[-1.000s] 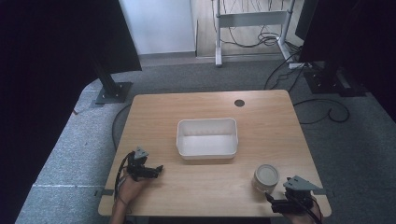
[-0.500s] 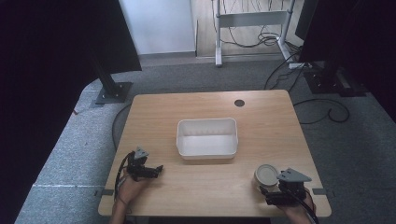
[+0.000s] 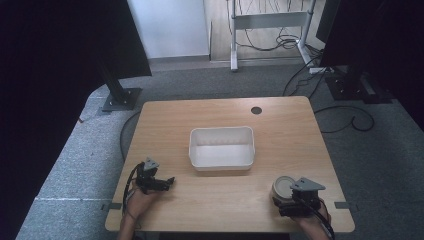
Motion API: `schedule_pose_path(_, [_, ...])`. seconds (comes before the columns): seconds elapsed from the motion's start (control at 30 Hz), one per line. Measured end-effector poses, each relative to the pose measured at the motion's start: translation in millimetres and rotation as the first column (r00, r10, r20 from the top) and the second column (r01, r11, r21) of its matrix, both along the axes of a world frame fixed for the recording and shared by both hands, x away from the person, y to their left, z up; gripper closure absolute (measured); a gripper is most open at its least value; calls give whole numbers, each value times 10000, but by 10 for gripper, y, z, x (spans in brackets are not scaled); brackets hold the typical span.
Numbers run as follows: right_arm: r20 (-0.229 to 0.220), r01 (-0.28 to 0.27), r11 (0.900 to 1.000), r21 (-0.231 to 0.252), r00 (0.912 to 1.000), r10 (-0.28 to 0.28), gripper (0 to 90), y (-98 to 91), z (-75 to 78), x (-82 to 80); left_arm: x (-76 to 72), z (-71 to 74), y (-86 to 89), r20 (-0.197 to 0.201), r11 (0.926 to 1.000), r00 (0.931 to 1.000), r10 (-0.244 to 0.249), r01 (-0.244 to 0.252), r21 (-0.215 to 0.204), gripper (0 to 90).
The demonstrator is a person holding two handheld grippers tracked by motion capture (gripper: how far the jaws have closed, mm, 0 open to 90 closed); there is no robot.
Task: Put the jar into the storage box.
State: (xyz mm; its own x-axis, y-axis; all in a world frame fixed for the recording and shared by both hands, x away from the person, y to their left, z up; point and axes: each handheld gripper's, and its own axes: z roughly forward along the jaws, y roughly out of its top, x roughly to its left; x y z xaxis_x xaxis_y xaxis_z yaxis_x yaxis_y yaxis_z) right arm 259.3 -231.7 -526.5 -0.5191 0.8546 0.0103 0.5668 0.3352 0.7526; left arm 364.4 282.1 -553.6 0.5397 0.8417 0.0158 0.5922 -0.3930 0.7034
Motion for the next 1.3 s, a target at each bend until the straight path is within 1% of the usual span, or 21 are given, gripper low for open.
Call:
schedule_pose_path(0.13, [18, 46, 10000, -20, 10000, -45, 41, 26, -22, 13, 0, 0, 0, -1, 10000, 10000, 0, 0, -1, 0])
schedule_pose_path(0.33, [191, 198, 9998, 30, 9996, -198, 91, 29, -28, 19, 0, 0, 0, 1, 10000, 10000, 0, 0, -2, 0])
schedule_pose_path(0.47, [273, 237, 9995, 185, 9993, -242, 95, 24, -40, 17, 0, 0, 0, -1, 10000, 10000, -1, 1, 0, 0])
schedule_pose_path(0.63, [299, 290, 9994, 203, 9991, -296, 96, 37, -42, 9, 0, 0, 0, 0, 10000, 10000, 0, 0, -2, 0])
schedule_pose_path(0.73, [269, 270, 9995, 178, 9993, -275, 96, 56, -37, 4, 0, 0, 0, 0, 10000, 10000, 1, -1, -3, 0])
schedule_pose_path(0.83, [349, 210, 9998, 11, 9992, -211, 96, 104, -11, -4, 0, 0, 0, 1, 10000, 10000, 1, -1, -6, 0])
schedule_pose_path(0.97, [457, 212, 9998, -28, 9987, -211, 96, 132, 42, 0, 0, 0, 0, 2, 10000, 10000, 3, -3, -6, 0])
schedule_pose_path(1.03, [435, 240, 9997, -24, 9988, -239, 96, 143, 60, 9, -1, 0, 0, 4, 10000, 10000, 6, -6, -6, 0])
schedule_pose_path(1.3, [430, 223, 9997, -70, 9988, -220, 96, 169, 83, 39, -1, 0, 0, 1, 10000, 10000, 5, -5, -6, 0])
